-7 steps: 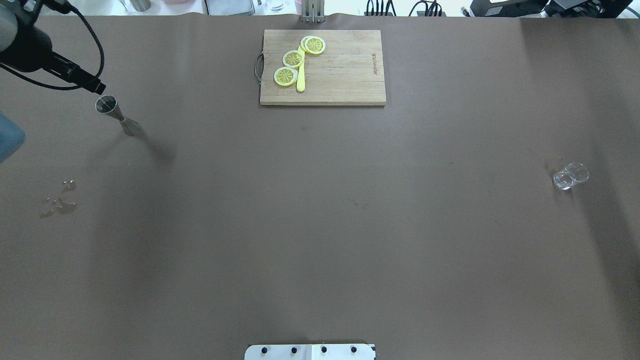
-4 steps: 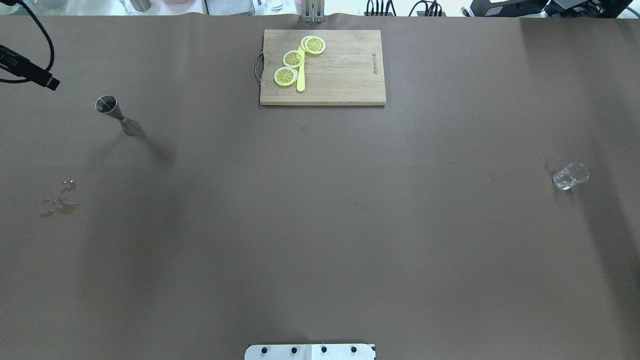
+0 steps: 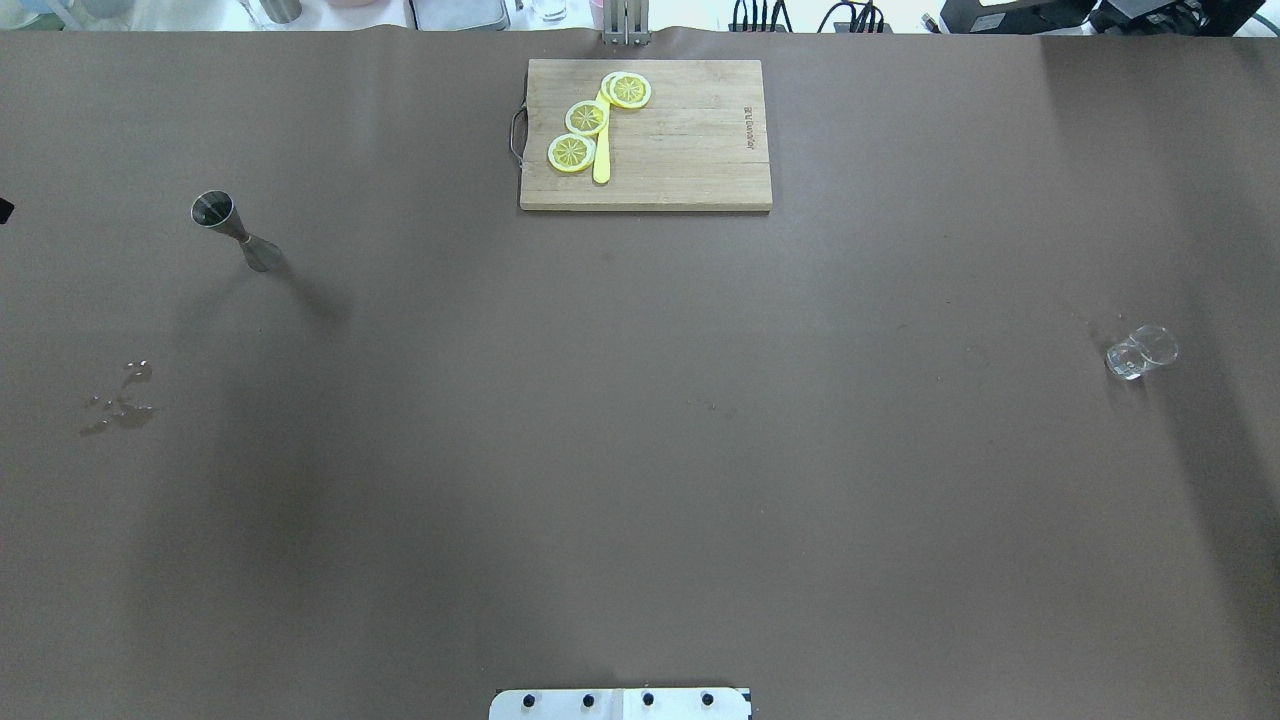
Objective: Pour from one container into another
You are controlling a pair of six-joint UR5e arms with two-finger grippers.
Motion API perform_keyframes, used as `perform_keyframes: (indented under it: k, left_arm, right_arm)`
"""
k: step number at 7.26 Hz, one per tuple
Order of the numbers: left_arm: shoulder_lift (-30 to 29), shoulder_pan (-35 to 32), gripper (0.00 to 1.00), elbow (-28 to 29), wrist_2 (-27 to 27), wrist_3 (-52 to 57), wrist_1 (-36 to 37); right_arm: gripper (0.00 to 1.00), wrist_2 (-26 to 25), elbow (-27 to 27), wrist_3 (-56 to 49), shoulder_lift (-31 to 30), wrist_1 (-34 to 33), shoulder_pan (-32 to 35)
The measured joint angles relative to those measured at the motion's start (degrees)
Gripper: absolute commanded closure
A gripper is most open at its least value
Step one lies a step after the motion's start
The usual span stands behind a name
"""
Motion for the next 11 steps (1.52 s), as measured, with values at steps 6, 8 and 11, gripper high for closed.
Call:
perform_keyframes:
  k: [6,8,11]
  left_arm:
    - [12.5,-10.2,0.02,3.0,0.3,21.2,1.3]
    - [12.9,-14.4,0.02,2.9,0.0,22.5,6.9]
    - [13.1,-16.3,0.02,2.8,0.0,22.6,9.6]
  right_arm:
    - [0.00,0.0,0.0,0.0,0.0,0.0,0.0]
    - [0.00,0.0,0.0,0.0,0.0,0.0,0.0]
    - [0.00,0.0,0.0,0.0,0.0,0.0,0.0]
